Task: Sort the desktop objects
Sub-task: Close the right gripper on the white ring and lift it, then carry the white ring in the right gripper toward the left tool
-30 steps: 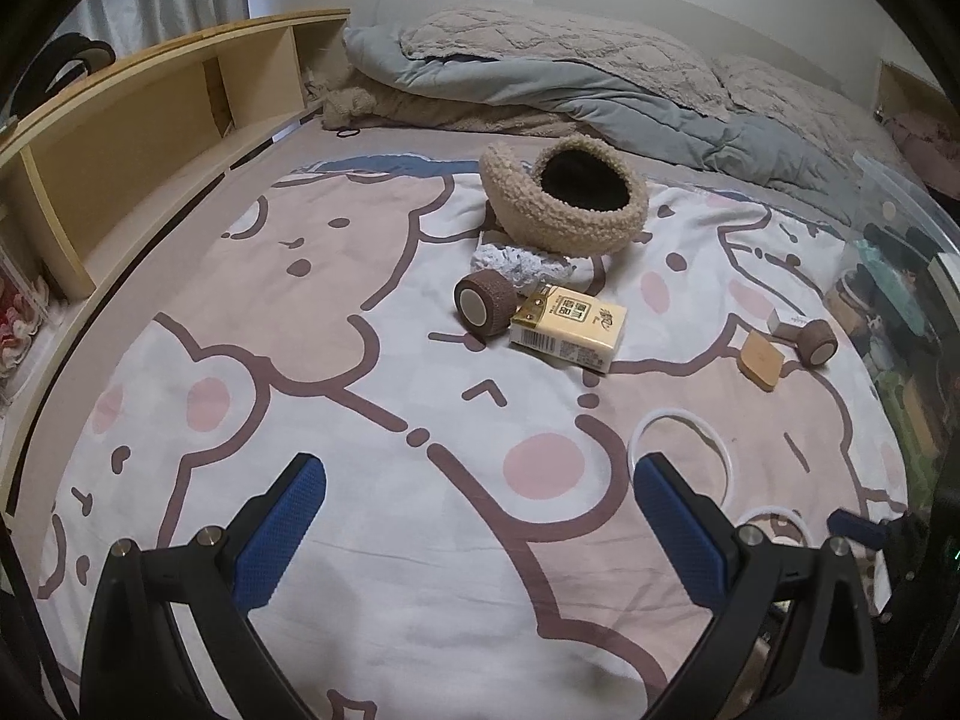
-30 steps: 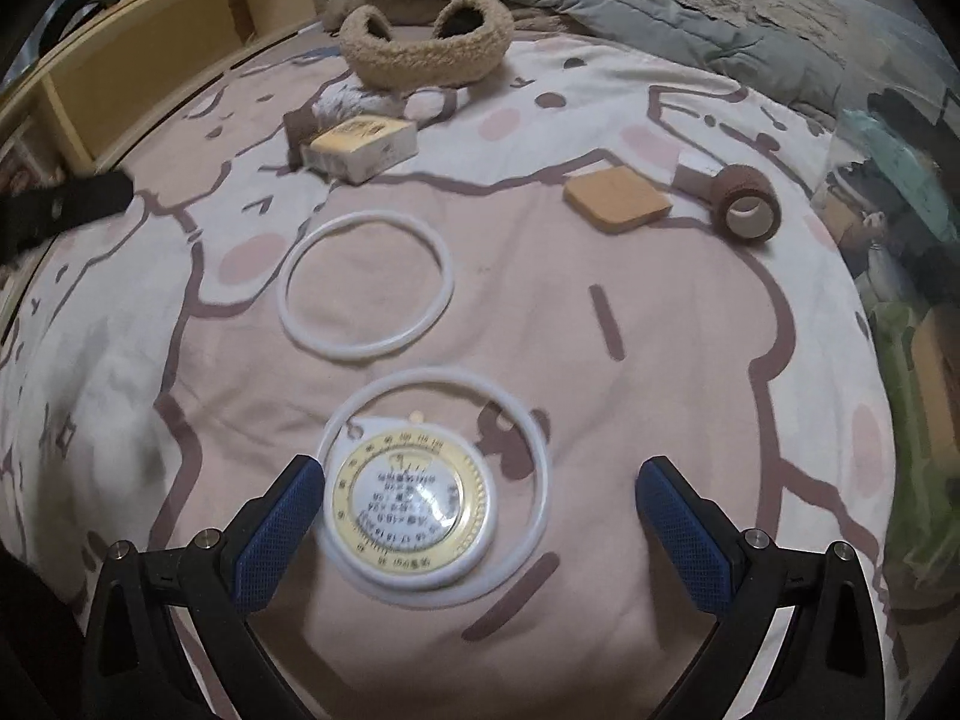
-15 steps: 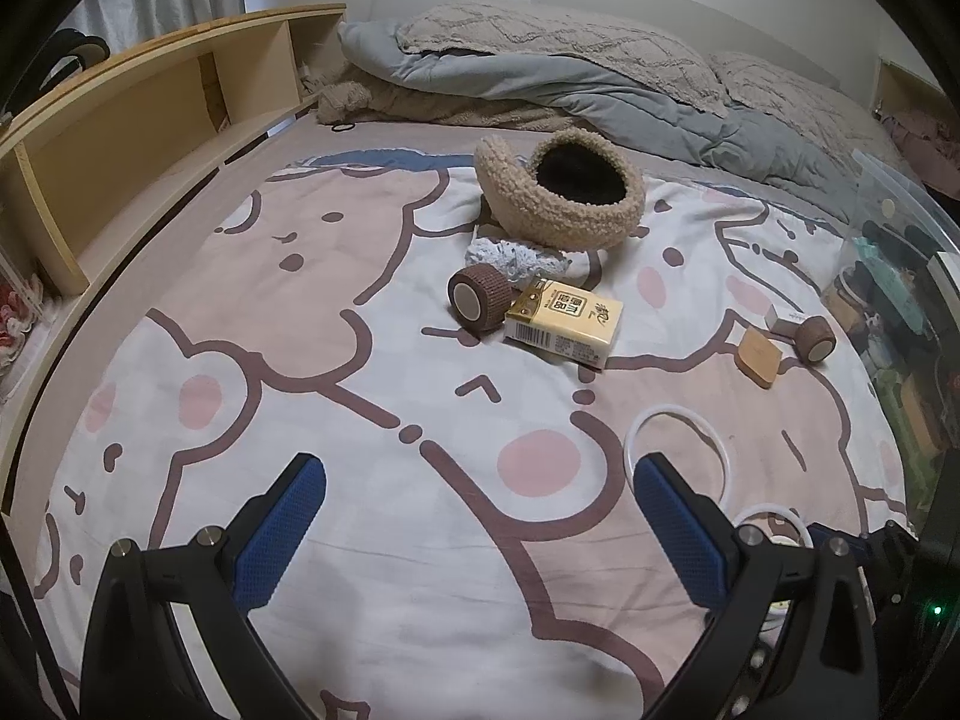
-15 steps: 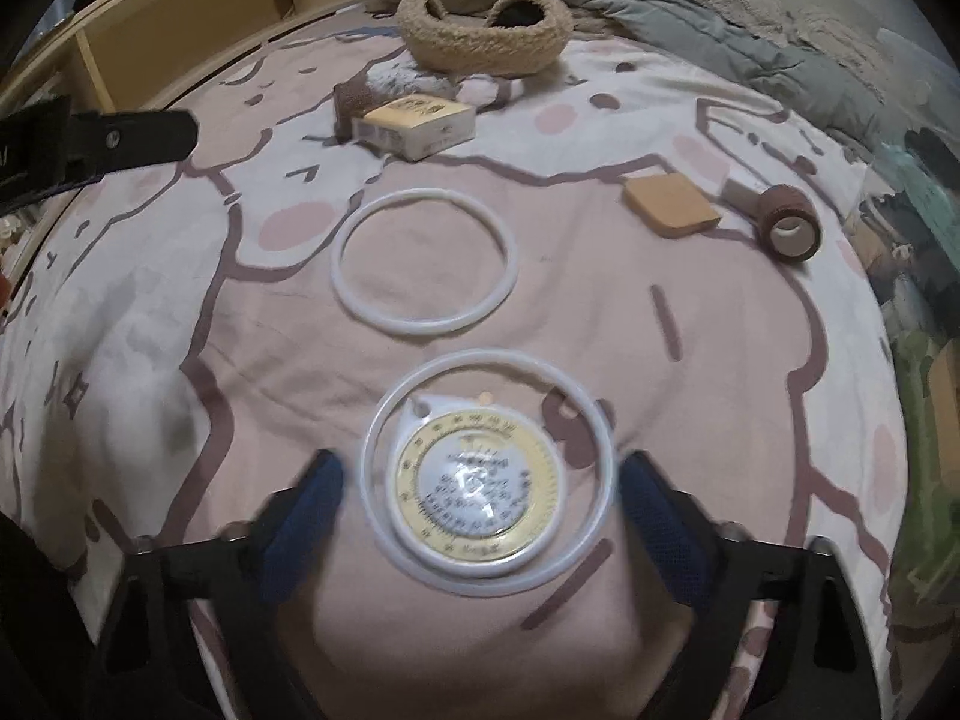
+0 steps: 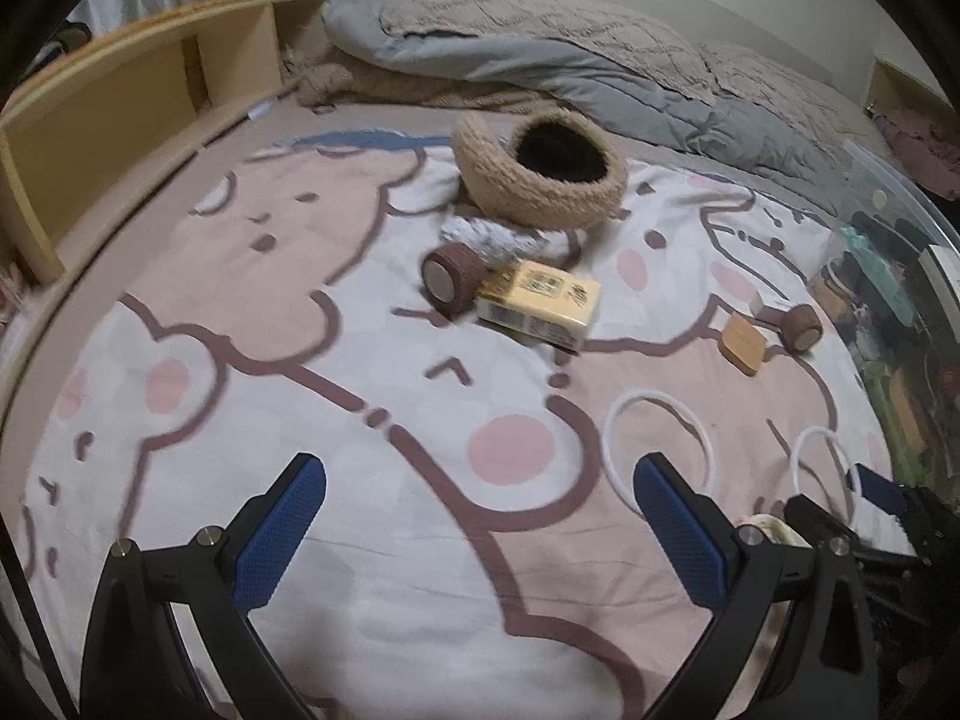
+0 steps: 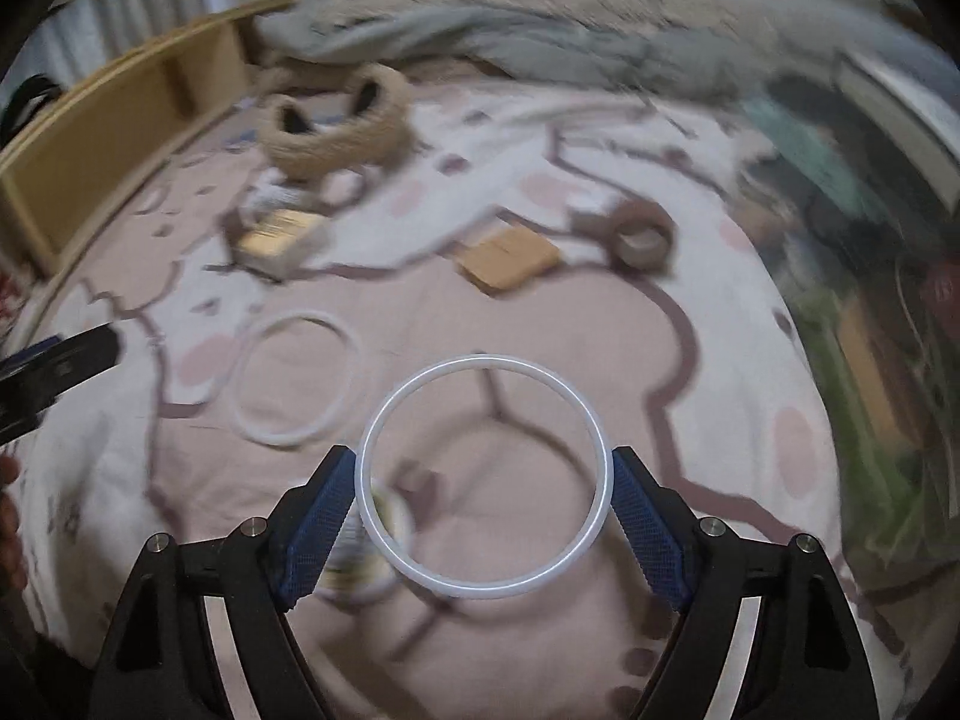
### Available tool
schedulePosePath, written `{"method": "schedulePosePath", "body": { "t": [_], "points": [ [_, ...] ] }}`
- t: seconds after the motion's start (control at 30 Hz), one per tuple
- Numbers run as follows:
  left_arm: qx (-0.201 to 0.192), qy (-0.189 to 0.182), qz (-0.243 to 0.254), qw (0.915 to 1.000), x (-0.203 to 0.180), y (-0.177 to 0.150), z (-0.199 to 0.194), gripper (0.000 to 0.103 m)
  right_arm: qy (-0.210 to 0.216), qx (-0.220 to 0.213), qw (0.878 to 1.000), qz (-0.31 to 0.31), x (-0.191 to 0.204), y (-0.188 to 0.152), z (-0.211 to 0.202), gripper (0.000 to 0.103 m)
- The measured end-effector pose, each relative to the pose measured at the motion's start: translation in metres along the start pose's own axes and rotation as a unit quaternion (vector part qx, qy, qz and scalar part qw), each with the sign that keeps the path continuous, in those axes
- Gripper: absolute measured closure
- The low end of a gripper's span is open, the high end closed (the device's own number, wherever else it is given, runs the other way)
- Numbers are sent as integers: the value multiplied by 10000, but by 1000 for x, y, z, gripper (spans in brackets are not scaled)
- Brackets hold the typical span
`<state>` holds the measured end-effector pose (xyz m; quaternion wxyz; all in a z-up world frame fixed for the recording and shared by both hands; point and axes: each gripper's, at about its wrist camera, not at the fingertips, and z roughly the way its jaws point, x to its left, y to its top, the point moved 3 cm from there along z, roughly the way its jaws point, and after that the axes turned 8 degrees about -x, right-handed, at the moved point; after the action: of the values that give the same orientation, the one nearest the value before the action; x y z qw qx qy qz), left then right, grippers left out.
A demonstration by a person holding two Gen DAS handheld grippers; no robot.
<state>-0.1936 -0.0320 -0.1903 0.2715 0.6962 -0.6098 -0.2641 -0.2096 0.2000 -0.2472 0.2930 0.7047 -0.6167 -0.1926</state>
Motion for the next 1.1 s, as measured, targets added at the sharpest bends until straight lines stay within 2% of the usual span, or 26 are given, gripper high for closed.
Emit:
{"method": "schedulePosePath", "body": {
  "t": [0.1, 0.2, 0.5, 0.7, 1.0, 1.1],
  "points": [
    [136, -148, -84, 9998, -6, -3, 7, 0, -234, 201, 9994, 176, -16, -4, 10, 19],
    [217, -151, -138, 9996, -8, -4, 12, 0, -214, 190, 9993, 222, -20, 0, 17, 19],
    [221, -54, -615, 9979, 17, 3, 10, 0, -329, 239, 9972, -632, 8, 19, 52, 19],
    [222, -41, -893, 9958, 29, 7, 8, 0, -214, 156, 9971, -709, 24, 29, 66, 19],
    [234, -41, -769, 9968, 25, 8, 11, 0, 430, 94, 9927, -1125, 62, 21, 59, 19],
    [240, -41, -720, 9971, 23, 8, 12, 0, 860, 193, 9885, -1231, 78, 15, 58, 19]
  ]
}}
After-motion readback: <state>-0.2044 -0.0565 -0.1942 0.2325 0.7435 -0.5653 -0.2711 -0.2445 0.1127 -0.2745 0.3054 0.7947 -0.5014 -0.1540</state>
